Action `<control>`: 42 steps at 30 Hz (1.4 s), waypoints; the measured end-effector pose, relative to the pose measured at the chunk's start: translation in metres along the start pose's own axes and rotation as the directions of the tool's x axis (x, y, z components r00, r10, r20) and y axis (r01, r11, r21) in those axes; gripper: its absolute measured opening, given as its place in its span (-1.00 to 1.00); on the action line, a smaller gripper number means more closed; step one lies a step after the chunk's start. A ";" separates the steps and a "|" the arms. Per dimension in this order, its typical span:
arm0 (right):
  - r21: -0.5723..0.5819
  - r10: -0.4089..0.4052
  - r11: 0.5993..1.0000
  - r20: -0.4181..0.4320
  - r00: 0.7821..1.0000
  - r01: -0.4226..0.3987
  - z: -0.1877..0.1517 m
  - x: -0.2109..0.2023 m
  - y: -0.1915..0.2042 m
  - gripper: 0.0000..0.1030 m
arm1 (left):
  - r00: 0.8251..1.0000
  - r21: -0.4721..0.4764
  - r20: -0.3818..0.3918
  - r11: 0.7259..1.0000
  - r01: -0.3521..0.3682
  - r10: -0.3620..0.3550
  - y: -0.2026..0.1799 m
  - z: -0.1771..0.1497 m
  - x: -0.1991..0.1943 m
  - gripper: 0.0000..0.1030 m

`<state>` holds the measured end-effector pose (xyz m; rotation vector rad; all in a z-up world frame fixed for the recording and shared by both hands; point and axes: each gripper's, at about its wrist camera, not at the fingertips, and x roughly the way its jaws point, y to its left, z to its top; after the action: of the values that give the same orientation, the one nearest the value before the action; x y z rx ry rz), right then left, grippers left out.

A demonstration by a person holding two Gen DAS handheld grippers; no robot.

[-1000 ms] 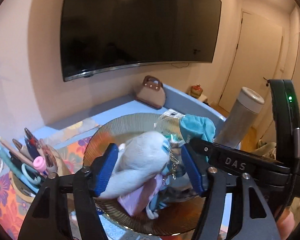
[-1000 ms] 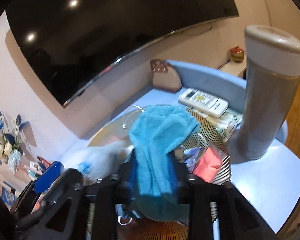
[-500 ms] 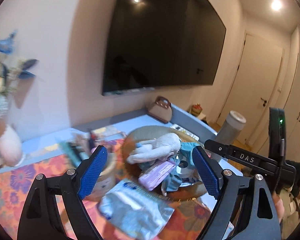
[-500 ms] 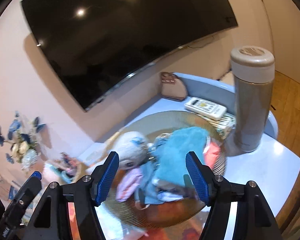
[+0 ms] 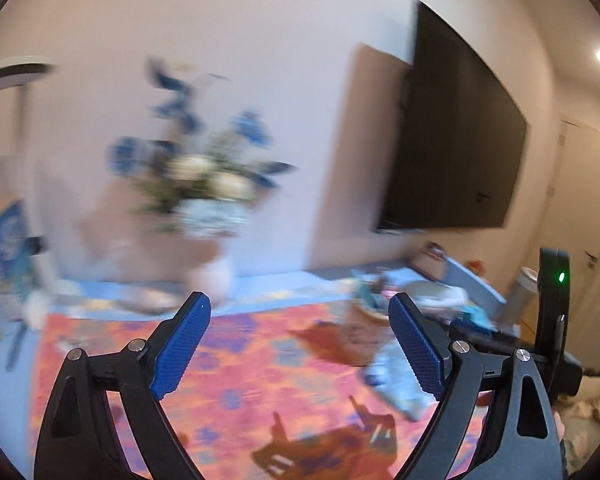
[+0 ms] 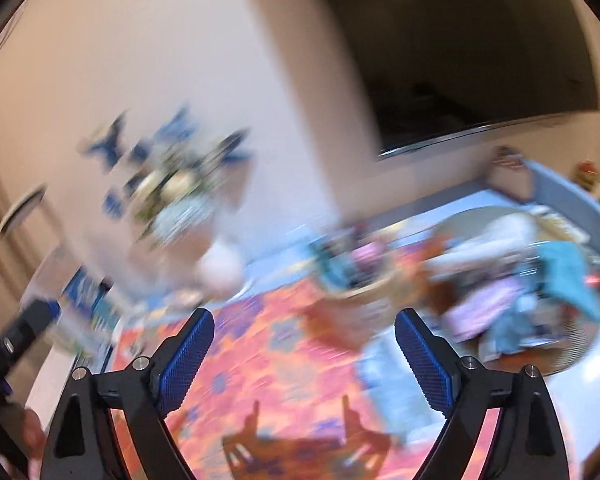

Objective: Organize soft objects
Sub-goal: 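Move both tools back toward the tablecloth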

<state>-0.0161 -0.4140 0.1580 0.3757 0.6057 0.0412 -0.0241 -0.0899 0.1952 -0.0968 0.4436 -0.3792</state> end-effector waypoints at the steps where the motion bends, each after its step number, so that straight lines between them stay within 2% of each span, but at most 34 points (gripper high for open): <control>1: -0.016 0.018 1.000 -0.015 1.000 -0.018 -0.004 0.005 0.011 0.77 | 0.999 -0.011 0.008 0.999 -0.032 0.032 0.013 0.000 -0.007 0.78; 4: -0.090 0.089 0.991 -0.095 0.992 -0.098 -0.024 0.033 0.059 0.77 | 0.991 -0.090 0.032 0.988 -0.127 0.130 0.062 -0.003 -0.031 0.93; 6: -0.148 0.111 0.980 -0.146 0.983 -0.133 -0.040 0.052 0.093 0.77 | 0.982 -0.137 0.019 0.974 -0.182 0.186 0.098 -0.005 -0.044 0.93; 8: -0.201 0.115 0.968 -0.189 0.975 -0.153 -0.057 0.068 0.119 0.77 | 0.972 -0.136 0.006 0.964 -0.230 0.233 0.121 -0.002 -0.055 0.93; 9: -0.231 0.113 0.959 -0.213 0.971 -0.162 -0.069 0.079 0.132 0.77 | 0.958 -0.127 0.012 0.951 -0.281 0.285 0.134 0.003 -0.068 0.93; 12: -0.288 0.088 0.942 -0.284 0.955 -0.172 -0.098 0.108 0.155 0.77 | 0.922 -0.098 0.062 0.921 -0.377 0.383 0.157 0.022 -0.107 0.93; 14: -0.277 0.094 0.942 -0.328 0.940 -0.191 -0.113 0.124 0.161 0.77 | 0.891 -0.090 0.088 0.894 -0.439 0.446 0.168 0.032 -0.129 0.94; 15: -0.265 0.102 0.943 -0.343 0.934 -0.200 -0.119 0.131 0.162 0.77 | 0.866 -0.088 0.098 0.871 -0.483 0.490 0.175 0.036 -0.138 0.94; 17: -0.240 0.114 0.947 -0.372 0.921 -0.215 -0.127 0.143 0.164 0.77 | 0.839 -0.093 0.097 0.844 -0.529 0.536 0.181 0.036 -0.139 0.98; 18: -0.231 0.120 0.948 -0.384 0.916 -0.221 -0.132 0.149 0.165 0.77 | 0.835 -0.105 0.083 0.838 -0.536 0.544 0.186 0.030 -0.132 0.98; 20: -0.233 0.119 0.947 -0.391 0.913 -0.223 -0.140 0.155 0.166 0.77 | 0.850 -0.123 0.034 0.846 -0.519 0.526 0.196 0.012 -0.109 0.98; 22: -0.249 0.110 0.944 -0.383 0.917 -0.218 -0.148 0.159 0.166 0.77 | 0.860 -0.129 -0.037 0.851 -0.510 0.510 0.204 -0.020 -0.070 0.98; 26: -0.323 0.061 0.930 -0.333 0.941 -0.174 -0.162 0.159 0.158 0.77 | 0.877 -0.184 -0.163 0.859 -0.478 0.452 0.210 -0.094 0.005 0.97; 28: -0.298 0.066 0.938 -0.348 0.935 -0.178 -0.163 0.162 0.151 0.77 | 0.882 -0.233 -0.218 0.855 -0.464 0.419 0.214 -0.123 0.036 0.97; 31: -0.293 0.063 0.943 -0.305 0.950 -0.157 -0.160 0.159 0.150 0.77 | 0.865 -0.262 -0.282 0.834 -0.485 0.414 0.218 -0.152 0.063 0.97; 33: -0.302 0.036 0.944 -0.313 0.949 -0.135 -0.162 0.163 0.151 0.77 | 0.841 -0.243 -0.317 0.819 -0.519 0.439 0.219 -0.158 0.070 0.97; 35: -0.315 0.010 0.942 -0.321 0.947 -0.116 -0.164 0.167 0.154 0.77 | 0.828 -0.252 -0.303 0.798 -0.547 0.472 0.218 -0.157 0.067 0.98; 36: -0.323 -0.002 0.940 -0.329 0.944 -0.110 -0.165 0.170 0.155 0.80 | 0.809 -0.263 -0.317 0.773 -0.577 0.496 0.221 -0.159 0.066 0.98; 38: -0.336 -0.035 0.937 -0.354 0.935 -0.092 -0.168 0.177 0.157 0.94 | 0.790 -0.273 -0.365 0.754 -0.597 0.493 0.226 -0.164 0.071 0.97; 39: -0.344 -0.058 0.936 -0.366 0.929 -0.077 -0.169 0.181 0.158 1.00 | 0.787 -0.286 -0.386 0.748 -0.599 0.482 0.231 -0.166 0.074 0.97; 42: -0.368 -0.073 0.926 -0.379 0.923 -0.078 -0.171 0.185 0.162 1.00 | 0.787 -0.323 -0.431 0.740 -0.591 0.441 0.241 -0.170 0.078 0.97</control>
<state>0.0513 -0.1790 -0.0152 -0.0135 0.9704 0.2376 0.0485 0.1020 -0.0306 -0.3499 0.8635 0.2891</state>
